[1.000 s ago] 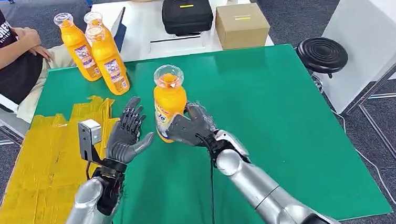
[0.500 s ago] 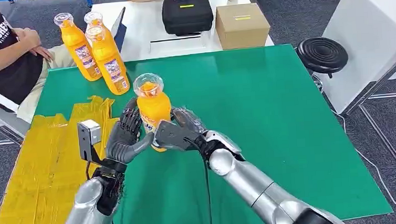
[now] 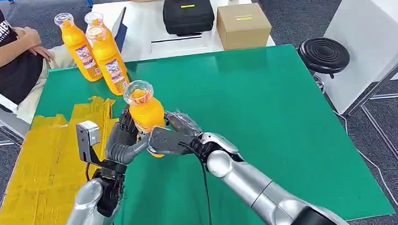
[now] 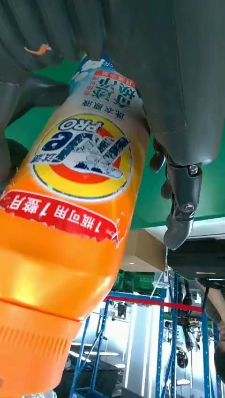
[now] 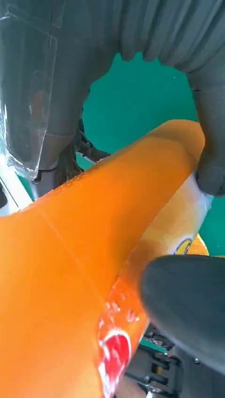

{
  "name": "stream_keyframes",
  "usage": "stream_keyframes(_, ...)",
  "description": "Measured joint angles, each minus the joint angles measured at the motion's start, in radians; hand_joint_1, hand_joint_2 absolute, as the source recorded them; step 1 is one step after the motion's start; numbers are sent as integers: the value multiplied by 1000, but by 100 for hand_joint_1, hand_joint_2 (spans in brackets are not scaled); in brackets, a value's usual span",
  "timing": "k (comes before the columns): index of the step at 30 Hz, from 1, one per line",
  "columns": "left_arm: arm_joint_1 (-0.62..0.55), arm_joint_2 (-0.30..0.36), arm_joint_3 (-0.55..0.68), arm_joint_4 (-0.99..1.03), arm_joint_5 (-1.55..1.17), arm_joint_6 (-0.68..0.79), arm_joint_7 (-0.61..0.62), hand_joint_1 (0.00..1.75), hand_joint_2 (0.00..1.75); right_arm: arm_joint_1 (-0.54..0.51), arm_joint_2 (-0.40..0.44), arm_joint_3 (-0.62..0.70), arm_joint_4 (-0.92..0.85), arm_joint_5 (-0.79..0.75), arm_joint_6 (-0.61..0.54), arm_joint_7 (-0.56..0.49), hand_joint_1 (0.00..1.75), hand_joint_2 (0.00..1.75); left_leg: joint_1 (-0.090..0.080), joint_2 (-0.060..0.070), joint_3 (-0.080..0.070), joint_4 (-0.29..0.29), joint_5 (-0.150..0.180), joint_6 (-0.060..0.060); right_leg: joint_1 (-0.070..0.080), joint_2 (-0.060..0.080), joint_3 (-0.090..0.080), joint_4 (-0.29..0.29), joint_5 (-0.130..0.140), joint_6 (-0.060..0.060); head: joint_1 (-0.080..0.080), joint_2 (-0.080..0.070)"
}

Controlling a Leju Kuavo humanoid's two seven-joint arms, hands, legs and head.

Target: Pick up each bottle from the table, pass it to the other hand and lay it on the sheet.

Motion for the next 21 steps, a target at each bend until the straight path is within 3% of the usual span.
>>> stream_keyframes(15,6,-1,4,0,-25,38,-10,0,175,-44,3,43,40,-10,15,5,175,175,0,0,0,0,0,0,0,0,0,0,0,0,0,0)
stream_keyframes(21,13,-7,0,-22,-186,165,-95,0,175,-68,4,58,45,-14,15,16,175,175,0,0,0,0,0,0,0,0,0,0,0,0,0,0)
